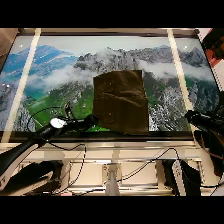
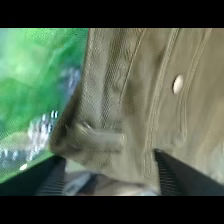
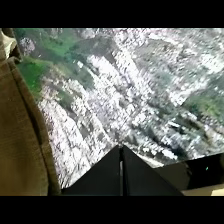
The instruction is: Fold the clothes and pants, and hang the long-sleeved shirts on hangers.
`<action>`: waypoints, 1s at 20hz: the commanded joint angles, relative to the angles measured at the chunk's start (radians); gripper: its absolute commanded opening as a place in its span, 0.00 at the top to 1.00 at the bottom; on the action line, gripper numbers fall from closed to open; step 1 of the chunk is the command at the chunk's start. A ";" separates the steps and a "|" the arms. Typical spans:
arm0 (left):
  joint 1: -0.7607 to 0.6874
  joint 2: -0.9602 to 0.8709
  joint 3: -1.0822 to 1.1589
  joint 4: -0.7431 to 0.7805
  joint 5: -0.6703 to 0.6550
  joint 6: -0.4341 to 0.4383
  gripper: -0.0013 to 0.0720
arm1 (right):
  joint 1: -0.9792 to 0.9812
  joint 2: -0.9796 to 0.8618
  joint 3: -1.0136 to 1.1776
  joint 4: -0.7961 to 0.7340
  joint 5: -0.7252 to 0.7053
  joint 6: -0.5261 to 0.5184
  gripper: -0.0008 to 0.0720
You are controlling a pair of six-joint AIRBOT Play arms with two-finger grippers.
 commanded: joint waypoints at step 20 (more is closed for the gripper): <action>-0.019 -0.031 0.042 -0.043 0.112 0.004 0.94 | 0.130 -0.030 -0.367 0.383 0.139 0.152 0.14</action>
